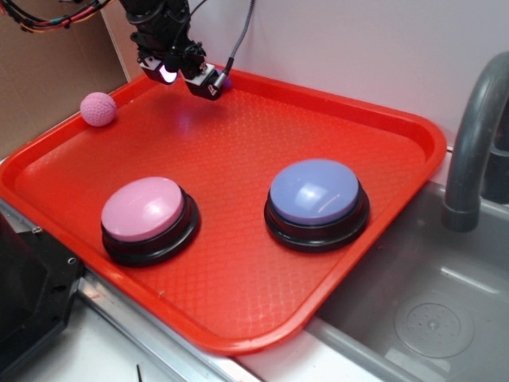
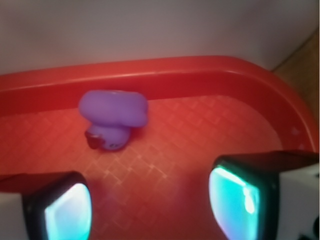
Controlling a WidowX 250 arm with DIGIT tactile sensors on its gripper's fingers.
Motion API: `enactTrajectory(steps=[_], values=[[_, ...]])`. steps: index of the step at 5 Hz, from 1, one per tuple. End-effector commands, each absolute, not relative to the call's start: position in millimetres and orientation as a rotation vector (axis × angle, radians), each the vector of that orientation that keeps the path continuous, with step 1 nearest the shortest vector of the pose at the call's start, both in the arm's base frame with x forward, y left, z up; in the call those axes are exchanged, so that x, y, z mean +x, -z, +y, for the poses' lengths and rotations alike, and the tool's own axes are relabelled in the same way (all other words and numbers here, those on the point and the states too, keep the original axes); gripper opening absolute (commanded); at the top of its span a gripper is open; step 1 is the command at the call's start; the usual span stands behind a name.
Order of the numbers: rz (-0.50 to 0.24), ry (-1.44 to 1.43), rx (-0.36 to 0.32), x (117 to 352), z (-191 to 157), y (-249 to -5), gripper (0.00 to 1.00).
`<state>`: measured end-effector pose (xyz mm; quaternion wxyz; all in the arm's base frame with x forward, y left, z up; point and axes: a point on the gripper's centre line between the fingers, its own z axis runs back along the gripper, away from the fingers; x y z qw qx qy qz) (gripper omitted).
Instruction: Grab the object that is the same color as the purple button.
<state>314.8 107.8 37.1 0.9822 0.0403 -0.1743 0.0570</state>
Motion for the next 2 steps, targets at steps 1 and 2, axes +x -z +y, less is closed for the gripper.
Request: enactTrajectory(steps=[1, 2], values=[[-0.417, -0.082, 0.092, 330, 106, -55, 1.0], [-0.398, -0.073, 0.067, 339, 107, -44, 1.0]])
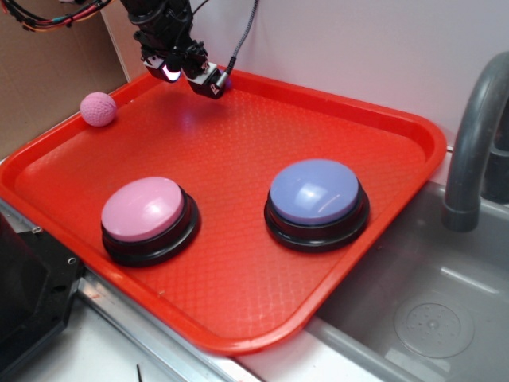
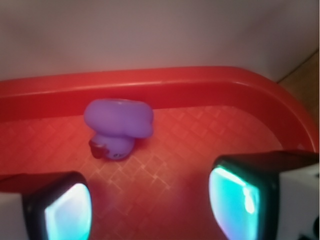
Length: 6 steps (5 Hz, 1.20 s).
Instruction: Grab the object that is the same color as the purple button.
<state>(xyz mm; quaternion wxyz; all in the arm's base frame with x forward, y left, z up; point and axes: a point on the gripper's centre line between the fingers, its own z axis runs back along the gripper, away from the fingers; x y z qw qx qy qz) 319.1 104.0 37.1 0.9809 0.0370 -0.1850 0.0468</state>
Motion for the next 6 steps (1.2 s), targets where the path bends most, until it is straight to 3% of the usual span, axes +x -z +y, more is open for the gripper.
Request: enactTrajectory(steps=[1, 3, 4, 6], values=[[-0.391, -0.058, 0.044, 342, 106, -38, 1.0], [-0.377, -0.044, 0.046, 354, 100, -28, 1.0], [-0.384, -0.037, 0.037, 355, 100, -27, 0.0], [-0.386, -0.031, 0.061, 326, 91, -50, 0.0]])
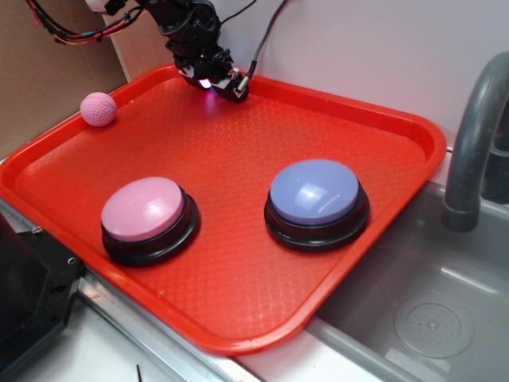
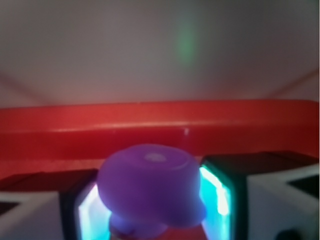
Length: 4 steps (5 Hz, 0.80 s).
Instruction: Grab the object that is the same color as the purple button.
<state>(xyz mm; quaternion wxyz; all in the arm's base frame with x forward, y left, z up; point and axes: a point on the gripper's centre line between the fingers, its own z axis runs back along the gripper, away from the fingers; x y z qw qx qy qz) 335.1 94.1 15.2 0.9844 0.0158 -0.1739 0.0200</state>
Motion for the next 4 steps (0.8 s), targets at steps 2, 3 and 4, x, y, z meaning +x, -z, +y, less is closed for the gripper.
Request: enactTrajectory(steps=[2, 3, 4], values=[[-0.215, -0.136, -0.062, 254, 79, -130, 0.0], [-0.253, -0.127, -0.081, 230, 72, -154, 0.0], [-0.22, -0.131, -0.084, 218, 68, -173, 0.0]])
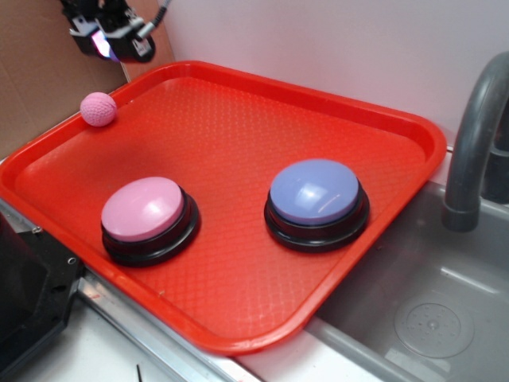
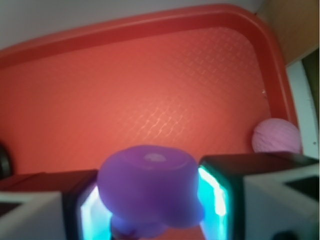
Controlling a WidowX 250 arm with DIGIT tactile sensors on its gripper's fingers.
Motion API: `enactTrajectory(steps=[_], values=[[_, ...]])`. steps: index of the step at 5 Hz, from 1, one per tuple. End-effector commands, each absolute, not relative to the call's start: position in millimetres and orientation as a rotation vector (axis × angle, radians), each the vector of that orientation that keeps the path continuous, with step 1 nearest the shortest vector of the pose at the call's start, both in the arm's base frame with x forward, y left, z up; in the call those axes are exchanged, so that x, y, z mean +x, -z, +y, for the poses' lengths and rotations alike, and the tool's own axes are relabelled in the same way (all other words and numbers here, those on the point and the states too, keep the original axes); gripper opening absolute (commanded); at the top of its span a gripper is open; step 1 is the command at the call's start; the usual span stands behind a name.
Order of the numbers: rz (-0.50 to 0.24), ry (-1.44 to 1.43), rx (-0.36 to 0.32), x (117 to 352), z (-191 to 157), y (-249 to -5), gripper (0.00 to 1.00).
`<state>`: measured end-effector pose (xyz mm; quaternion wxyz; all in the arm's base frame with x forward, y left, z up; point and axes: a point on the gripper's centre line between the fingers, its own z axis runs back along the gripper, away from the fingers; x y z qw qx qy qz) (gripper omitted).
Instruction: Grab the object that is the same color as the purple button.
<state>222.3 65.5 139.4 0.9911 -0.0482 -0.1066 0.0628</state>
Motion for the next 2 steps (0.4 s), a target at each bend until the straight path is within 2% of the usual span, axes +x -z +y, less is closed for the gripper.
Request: enactTrajectory(steps=[1, 2], values=[[-0.176, -0.131, -0.099, 215.6, 69.0, -171.6, 0.0], [-0.19, -0.081, -0.113, 222.9, 67.2, -166.0, 0.0]])
